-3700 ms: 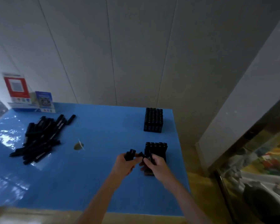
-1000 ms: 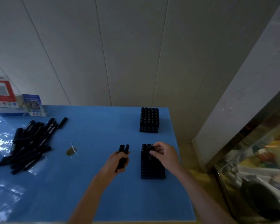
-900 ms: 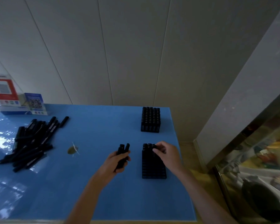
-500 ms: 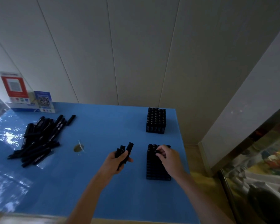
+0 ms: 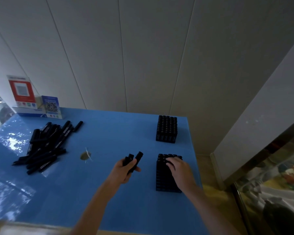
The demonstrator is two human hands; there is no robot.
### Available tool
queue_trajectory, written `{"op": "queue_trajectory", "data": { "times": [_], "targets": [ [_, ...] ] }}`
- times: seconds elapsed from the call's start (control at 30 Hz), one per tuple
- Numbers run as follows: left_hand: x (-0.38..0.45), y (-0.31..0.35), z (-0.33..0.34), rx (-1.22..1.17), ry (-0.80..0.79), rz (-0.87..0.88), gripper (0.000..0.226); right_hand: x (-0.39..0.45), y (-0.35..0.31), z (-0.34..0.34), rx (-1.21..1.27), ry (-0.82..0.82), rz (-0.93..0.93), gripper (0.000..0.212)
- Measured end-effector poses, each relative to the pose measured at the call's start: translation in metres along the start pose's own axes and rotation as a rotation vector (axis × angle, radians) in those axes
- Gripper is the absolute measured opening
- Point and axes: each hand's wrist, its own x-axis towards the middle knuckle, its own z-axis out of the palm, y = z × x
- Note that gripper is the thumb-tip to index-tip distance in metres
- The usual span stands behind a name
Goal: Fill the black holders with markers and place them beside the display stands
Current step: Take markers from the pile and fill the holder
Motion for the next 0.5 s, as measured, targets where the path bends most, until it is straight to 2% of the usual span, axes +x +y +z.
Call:
{"op": "queue_trajectory", "data": {
  "times": [0.13,0.33,0.5],
  "targets": [
    [0.003,-0.003,0.001,-0.008,0.019,0.005,0.028,-0.006,0.001,0.001,-0.067,0.039,-0.031,0.022],
    [0.007,-0.009,0.003,-0.024,0.031,-0.003,0.023,-0.004,-0.003,-0.007,-0.046,-0.015,0.020,0.025],
    [0.008,-0.004,0.017,0.022,0.024,0.029,0.020,0.003,-0.022,-0.027,0.283,-0.024,0.161,0.009]
  ]
}}
